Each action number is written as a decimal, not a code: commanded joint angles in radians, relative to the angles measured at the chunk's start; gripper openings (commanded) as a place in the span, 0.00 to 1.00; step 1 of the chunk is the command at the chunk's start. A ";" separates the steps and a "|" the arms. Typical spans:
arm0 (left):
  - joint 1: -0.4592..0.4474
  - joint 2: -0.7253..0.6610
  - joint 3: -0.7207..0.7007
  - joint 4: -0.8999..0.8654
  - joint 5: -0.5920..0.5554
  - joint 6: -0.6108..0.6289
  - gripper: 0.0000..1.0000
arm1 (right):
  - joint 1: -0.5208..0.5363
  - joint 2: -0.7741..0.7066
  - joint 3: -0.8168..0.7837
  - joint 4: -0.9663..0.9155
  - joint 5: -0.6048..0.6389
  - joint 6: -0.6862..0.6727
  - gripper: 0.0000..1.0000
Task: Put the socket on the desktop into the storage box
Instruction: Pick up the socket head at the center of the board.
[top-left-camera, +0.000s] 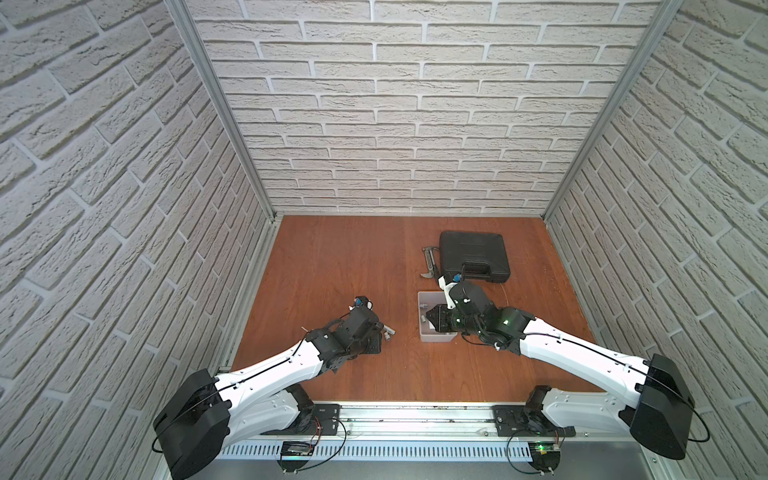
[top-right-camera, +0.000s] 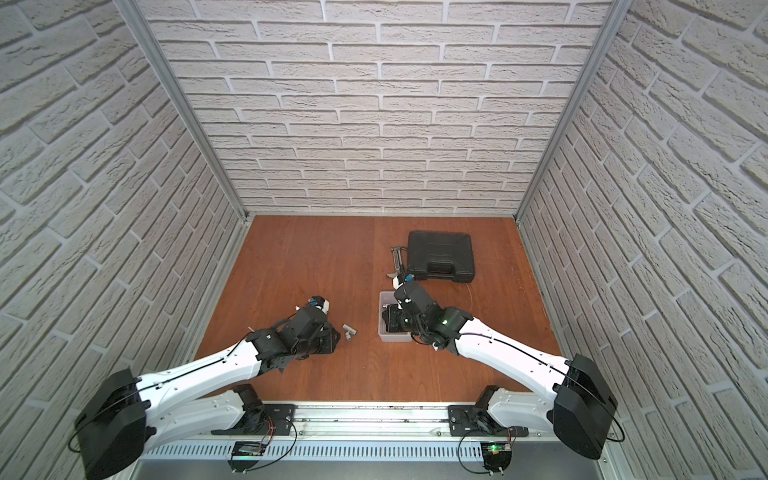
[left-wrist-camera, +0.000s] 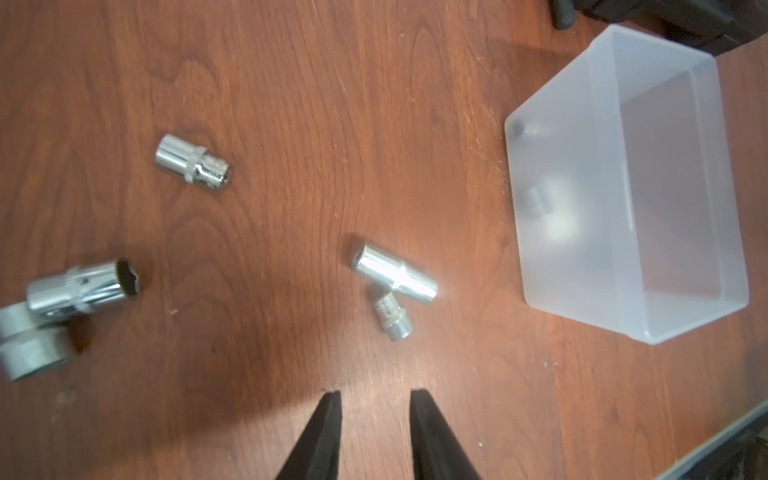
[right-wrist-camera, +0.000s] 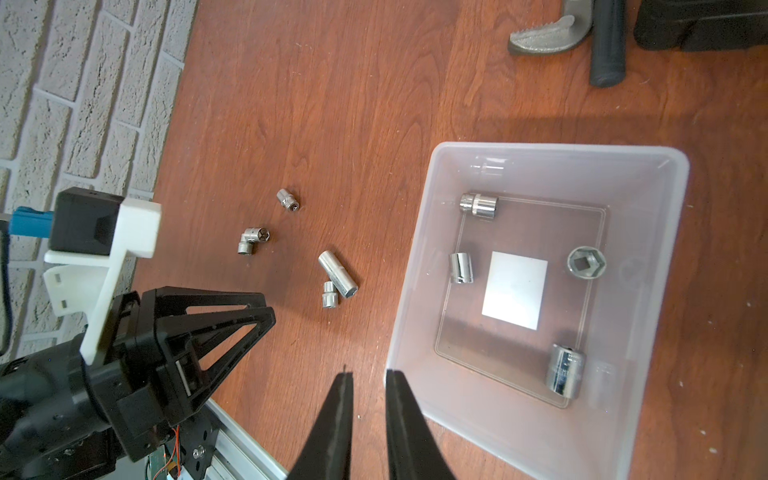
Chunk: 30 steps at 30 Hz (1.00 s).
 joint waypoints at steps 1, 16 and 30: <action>-0.001 -0.011 0.028 -0.047 -0.070 0.013 0.35 | 0.005 -0.013 0.020 0.005 0.012 -0.018 0.20; 0.020 0.094 0.097 -0.136 -0.101 0.029 0.34 | 0.019 0.019 0.041 0.005 0.018 -0.024 0.19; -0.024 0.218 0.152 -0.029 -0.017 0.046 0.39 | 0.019 0.023 0.032 0.011 0.019 -0.017 0.19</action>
